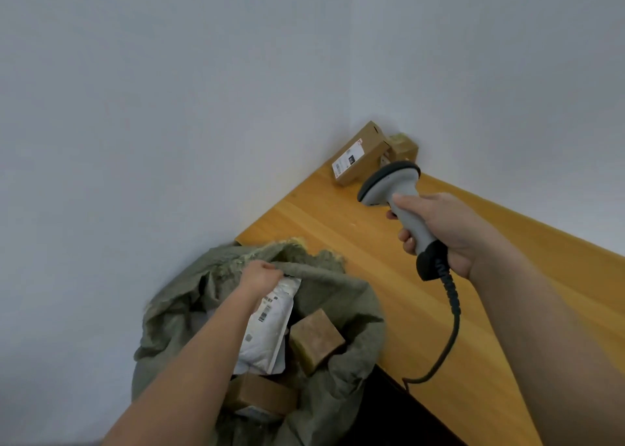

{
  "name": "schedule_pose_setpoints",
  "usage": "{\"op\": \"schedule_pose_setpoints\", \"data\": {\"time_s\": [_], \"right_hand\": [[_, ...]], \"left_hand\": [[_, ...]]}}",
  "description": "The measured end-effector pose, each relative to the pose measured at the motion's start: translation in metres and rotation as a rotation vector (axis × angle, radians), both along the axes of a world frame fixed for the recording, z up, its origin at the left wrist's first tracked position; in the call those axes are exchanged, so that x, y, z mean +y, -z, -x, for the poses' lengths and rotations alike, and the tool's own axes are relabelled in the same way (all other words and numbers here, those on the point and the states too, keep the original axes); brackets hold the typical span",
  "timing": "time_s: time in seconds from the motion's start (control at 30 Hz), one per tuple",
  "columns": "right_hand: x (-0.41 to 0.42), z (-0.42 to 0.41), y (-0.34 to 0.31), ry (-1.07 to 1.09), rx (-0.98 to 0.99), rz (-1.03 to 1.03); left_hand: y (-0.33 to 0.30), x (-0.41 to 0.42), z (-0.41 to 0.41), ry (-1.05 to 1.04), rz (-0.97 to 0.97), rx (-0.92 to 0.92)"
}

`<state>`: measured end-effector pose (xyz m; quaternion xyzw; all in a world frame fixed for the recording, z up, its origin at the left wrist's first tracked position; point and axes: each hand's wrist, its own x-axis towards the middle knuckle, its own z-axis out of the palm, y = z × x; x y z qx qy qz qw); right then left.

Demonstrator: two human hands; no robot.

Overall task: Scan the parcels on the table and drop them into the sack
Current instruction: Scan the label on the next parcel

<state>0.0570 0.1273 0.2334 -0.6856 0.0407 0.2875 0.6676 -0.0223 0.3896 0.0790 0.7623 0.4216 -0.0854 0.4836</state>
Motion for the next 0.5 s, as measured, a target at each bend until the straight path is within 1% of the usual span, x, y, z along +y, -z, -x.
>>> {"op": "schedule_pose_setpoints", "data": {"time_s": [0.13,0.27,0.5], "right_hand": [[-0.004,-0.047,0.012,0.146,-0.004,0.002],[-0.002,-0.109,0.022,0.269,-0.014,-0.080],[-0.007,-0.213,0.053,0.321,-0.119,-0.036]], "left_hand": [[0.006,-0.010,-0.058,0.107,-0.081,-0.009],[0.004,-0.017,-0.128,0.220,-0.162,-0.030],[0.015,-0.028,-0.270,0.418,-0.341,-0.054]]}}
